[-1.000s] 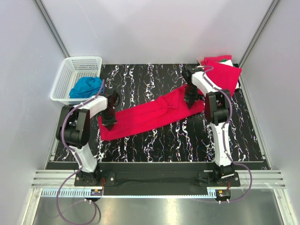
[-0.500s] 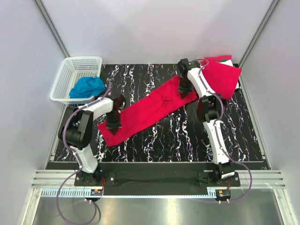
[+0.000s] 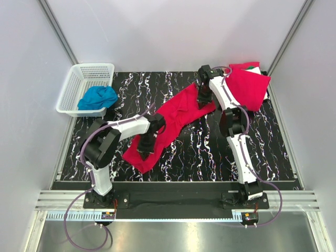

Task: Fold and stack the t-shirts
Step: Fold the tshirt

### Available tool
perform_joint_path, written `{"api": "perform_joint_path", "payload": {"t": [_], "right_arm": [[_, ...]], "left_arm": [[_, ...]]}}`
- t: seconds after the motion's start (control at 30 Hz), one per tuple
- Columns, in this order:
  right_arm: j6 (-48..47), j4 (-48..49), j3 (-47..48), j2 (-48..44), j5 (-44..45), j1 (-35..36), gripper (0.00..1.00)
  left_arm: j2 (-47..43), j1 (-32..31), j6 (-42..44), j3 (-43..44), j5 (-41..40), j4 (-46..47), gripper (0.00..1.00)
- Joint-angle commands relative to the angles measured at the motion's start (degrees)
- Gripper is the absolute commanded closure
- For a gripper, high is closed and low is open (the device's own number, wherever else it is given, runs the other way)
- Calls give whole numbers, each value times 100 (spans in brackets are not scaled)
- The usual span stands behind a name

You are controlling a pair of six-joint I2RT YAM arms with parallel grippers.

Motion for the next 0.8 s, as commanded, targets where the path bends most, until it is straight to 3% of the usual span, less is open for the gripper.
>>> {"api": "perform_joint_path", "payload": {"t": [0.0,0.7,0.73,0.77], "right_arm": [[-63,352,29,469,-128,95,100],[-158,1073,354,356,-760,-344,100],[-212,1073,302,250,-743,-344,86],[-265,1099,240,119,-717,-344,79]], "left_arm": [[264,-423,-211,54,670,581,100],[326,-1031,70,238,1251,1258,100],[204,-1040,62,299,1154,1258,100],[98,-1040,44,317,1049,1250,94]]}}
